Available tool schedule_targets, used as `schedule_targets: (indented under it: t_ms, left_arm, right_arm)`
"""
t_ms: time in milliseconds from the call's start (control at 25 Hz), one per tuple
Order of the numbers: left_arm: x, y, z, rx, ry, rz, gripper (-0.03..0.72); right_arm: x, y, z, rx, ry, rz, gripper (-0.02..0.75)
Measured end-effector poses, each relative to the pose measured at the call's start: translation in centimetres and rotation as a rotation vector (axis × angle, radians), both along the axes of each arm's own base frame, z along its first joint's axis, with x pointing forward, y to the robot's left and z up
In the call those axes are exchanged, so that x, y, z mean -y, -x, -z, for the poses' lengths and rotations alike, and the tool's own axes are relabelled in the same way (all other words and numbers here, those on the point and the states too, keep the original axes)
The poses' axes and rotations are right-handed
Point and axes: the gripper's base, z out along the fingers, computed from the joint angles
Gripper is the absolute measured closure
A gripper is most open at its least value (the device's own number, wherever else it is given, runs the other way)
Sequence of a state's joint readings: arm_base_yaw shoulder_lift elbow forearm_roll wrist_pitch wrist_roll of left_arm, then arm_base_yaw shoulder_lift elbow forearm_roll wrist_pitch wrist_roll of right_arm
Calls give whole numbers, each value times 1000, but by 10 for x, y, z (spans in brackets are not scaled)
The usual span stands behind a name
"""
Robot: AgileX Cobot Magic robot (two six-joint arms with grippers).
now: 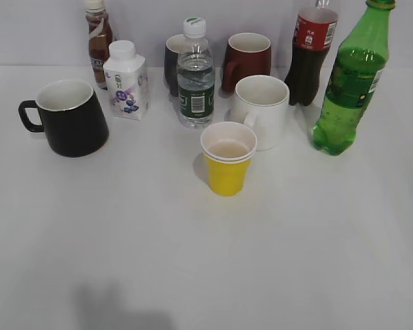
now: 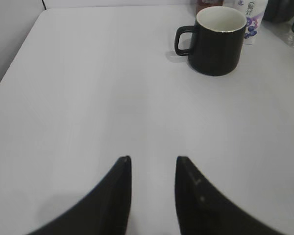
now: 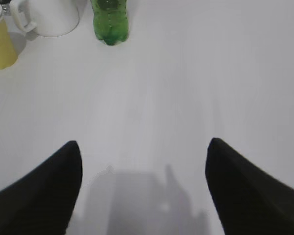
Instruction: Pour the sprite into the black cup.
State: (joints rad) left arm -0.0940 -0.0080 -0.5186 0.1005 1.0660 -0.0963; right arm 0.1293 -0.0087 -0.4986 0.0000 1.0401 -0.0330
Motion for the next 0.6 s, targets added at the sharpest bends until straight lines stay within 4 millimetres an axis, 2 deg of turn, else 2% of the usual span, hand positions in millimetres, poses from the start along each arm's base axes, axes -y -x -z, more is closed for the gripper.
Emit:
schedule_targets:
  t_ms: [600]
  left_arm:
    - [0,0,0,0,0,0,449]
  right_arm:
    - [0,0,0,0,0,0,150]
